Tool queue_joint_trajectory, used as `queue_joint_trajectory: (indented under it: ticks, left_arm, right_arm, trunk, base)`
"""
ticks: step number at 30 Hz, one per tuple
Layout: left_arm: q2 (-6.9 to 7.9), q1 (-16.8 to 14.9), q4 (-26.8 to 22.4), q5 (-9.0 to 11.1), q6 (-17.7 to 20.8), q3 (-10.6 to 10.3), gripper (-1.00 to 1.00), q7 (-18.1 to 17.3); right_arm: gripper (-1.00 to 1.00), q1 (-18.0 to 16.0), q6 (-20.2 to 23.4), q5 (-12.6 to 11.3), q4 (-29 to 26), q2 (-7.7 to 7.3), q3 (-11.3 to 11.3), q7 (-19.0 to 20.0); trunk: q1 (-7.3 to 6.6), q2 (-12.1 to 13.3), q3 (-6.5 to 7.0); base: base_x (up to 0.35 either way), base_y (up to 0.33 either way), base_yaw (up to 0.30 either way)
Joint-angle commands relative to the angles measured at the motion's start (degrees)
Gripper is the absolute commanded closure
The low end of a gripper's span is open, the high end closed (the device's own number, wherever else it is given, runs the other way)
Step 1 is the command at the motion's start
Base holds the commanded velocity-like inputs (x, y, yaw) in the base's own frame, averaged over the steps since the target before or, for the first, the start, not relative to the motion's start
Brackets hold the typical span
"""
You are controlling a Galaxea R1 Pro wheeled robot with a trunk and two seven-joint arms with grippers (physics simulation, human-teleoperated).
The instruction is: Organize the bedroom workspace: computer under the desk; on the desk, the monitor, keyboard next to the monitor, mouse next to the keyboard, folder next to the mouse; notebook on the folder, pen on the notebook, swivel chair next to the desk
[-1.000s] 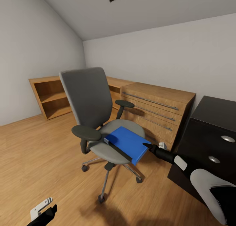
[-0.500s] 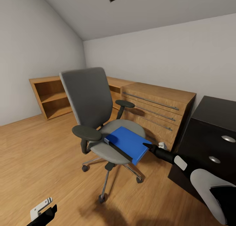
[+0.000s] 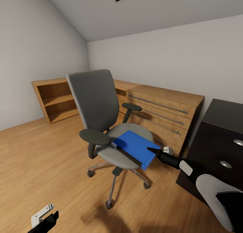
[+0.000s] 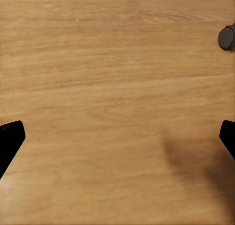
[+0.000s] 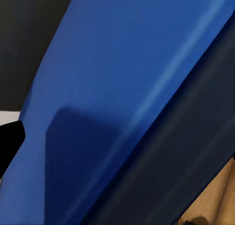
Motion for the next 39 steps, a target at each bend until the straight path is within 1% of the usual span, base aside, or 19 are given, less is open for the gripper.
queue_joint_trajectory:
  ticks: [1, 19, 20, 39]
  left_arm:
    - [0.01, 0.0, -0.1, 0.6, 0.2, 0.0, -1.00, 0.3]
    - [0.00, 0.0, -0.1, 0.5, 0.2, 0.0, -1.00, 0.3]
    - [0.02, 0.0, -0.1, 0.5, 0.2, 0.0, -1.00, 0.3]
    - [0.01, 0.0, -0.1, 0.5, 0.2, 0.0, -1.00, 0.3]
  right_arm:
    - [-1.00, 0.0, 0.4, -0.6, 0.0, -0.04, 0.4, 0.0]
    - [-1.00, 0.0, 0.4, -0.6, 0.3, -0.06, 0.4, 0.0]
    - [1.00, 0.0, 0.4, -0.6, 0.3, -0.08, 0.4, 0.0]
    - [1.00, 0.0, 0.3, -0.6, 0.9, -0.13, 0.3, 0.1]
  trunk:
    - [-0.01, 0.0, -0.06]
    - [-0.01, 0.0, -0.06]
    - [-0.01, 0.0, -0.06]
    - [-0.01, 0.0, -0.06]
  base:
    - [0.000, 0.015, 0.000]
    - [0.000, 0.003, 0.000]
    - [0.000, 0.000, 0.000]
    - [0.000, 0.000, 0.000]
